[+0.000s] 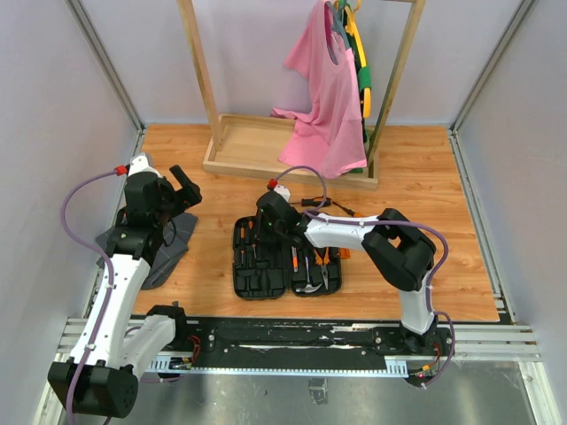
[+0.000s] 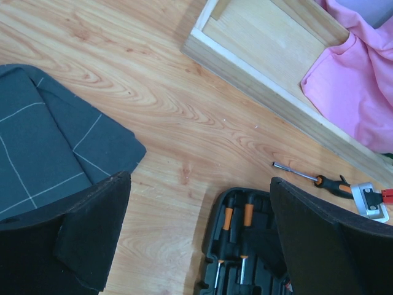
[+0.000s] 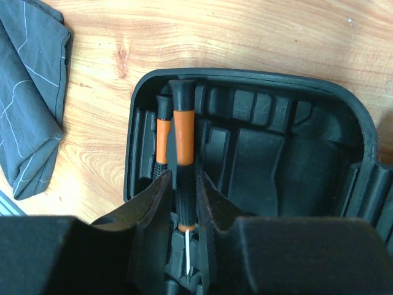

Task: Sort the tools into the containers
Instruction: Place the screwdriver in the storage box, then adjust the storage box at the center of the board, then pick up the screwdriver from the center of the board.

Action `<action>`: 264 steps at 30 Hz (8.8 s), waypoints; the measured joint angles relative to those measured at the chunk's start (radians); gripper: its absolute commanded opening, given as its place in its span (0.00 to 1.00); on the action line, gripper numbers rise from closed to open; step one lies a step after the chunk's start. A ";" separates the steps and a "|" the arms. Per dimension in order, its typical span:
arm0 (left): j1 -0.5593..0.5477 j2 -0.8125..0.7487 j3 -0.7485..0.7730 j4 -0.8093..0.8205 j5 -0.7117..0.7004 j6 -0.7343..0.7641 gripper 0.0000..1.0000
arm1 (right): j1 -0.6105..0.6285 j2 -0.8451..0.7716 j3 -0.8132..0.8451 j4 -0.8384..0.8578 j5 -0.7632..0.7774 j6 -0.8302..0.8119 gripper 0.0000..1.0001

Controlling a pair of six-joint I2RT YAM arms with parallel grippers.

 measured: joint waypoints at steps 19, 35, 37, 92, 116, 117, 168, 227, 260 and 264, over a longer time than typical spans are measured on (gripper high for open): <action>0.011 0.006 0.000 0.001 0.023 0.000 0.99 | 0.000 0.003 0.002 0.000 0.009 0.006 0.31; 0.021 0.009 -0.018 0.030 0.086 0.016 0.98 | 0.000 -0.272 -0.157 -0.061 0.192 -0.210 0.38; 0.021 0.012 -0.024 0.031 0.104 0.022 0.94 | 0.000 -0.323 -0.201 -0.073 0.220 -0.246 0.41; -0.552 0.528 -0.031 0.076 -0.108 -0.105 0.37 | -0.351 -0.996 -0.785 -0.056 0.138 -0.425 0.91; -0.552 0.617 -0.031 0.100 -0.086 -0.087 0.23 | -0.352 -0.972 -0.786 -0.056 0.130 -0.389 0.91; -0.552 0.618 -0.031 0.100 -0.086 -0.087 0.22 | -0.351 -0.972 -0.786 -0.056 0.130 -0.387 0.91; -0.553 0.591 -0.027 0.048 -0.024 -0.116 0.21 | -0.351 -0.921 -0.787 -0.031 0.111 -0.368 0.91; -0.558 0.764 0.085 -0.032 -0.036 -0.069 0.03 | -0.352 -0.886 -0.793 -0.003 0.101 -0.366 0.91; -0.558 0.402 0.029 0.299 -0.141 -0.003 0.45 | -0.353 -0.924 -0.530 -0.445 0.154 -0.584 0.97; -0.558 0.354 -0.041 0.404 -0.169 0.003 0.50 | -0.391 -0.832 -0.476 -0.491 0.121 -0.632 0.95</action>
